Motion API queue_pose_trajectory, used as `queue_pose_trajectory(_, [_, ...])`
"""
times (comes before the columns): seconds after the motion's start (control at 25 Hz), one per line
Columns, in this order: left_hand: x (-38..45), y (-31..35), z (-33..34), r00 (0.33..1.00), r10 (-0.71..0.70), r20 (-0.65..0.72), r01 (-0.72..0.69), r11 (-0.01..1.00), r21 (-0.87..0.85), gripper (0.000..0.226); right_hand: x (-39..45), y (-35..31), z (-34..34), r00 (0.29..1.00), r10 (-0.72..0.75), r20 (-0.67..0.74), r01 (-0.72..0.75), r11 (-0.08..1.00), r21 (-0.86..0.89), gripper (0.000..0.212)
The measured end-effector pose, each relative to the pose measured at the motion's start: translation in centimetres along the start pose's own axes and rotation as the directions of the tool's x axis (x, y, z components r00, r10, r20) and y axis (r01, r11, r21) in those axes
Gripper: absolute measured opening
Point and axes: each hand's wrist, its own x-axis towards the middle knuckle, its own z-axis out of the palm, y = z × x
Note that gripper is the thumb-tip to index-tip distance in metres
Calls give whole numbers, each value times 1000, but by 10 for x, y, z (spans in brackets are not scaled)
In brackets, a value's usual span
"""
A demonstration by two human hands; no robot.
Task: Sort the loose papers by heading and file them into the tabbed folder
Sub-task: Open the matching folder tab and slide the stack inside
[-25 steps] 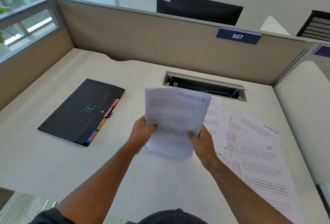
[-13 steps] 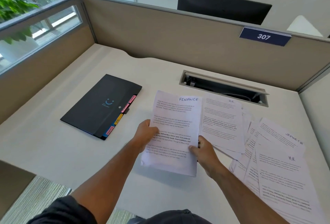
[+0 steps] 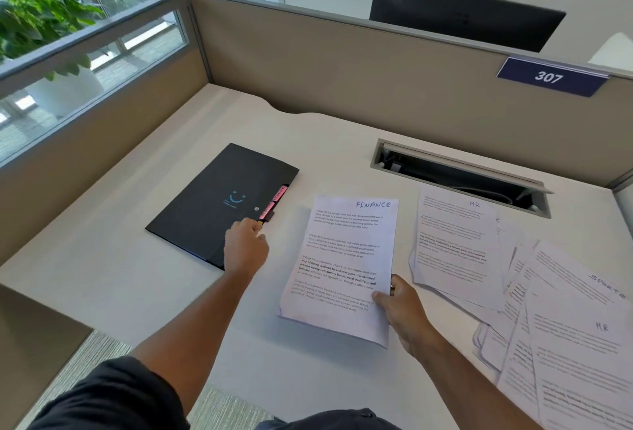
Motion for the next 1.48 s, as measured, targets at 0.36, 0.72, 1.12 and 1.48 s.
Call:
queue_pose_trajectory(0.36, [32,-41,-8,997,41,70,-65,916,395,61,-1,-1,15,1000,22,-15,-22,1000,3,26])
queue_pose_trajectory(0.72, [47,-52,-16,980,59,189,-138,888,439,77,3,-9,27,999,34,-7,-34,999,-1,25])
queue_pose_trajectory(1.12, [51,-44,-40,947,143,289,-278,815,508,19,10,-22,38,999,34,23,-35,999,38,27])
queue_pose_trajectory(1.48, [38,-28,-77,948,264,178,-318,788,527,23,28,-51,51,997,-18,78,16,999,33,27])
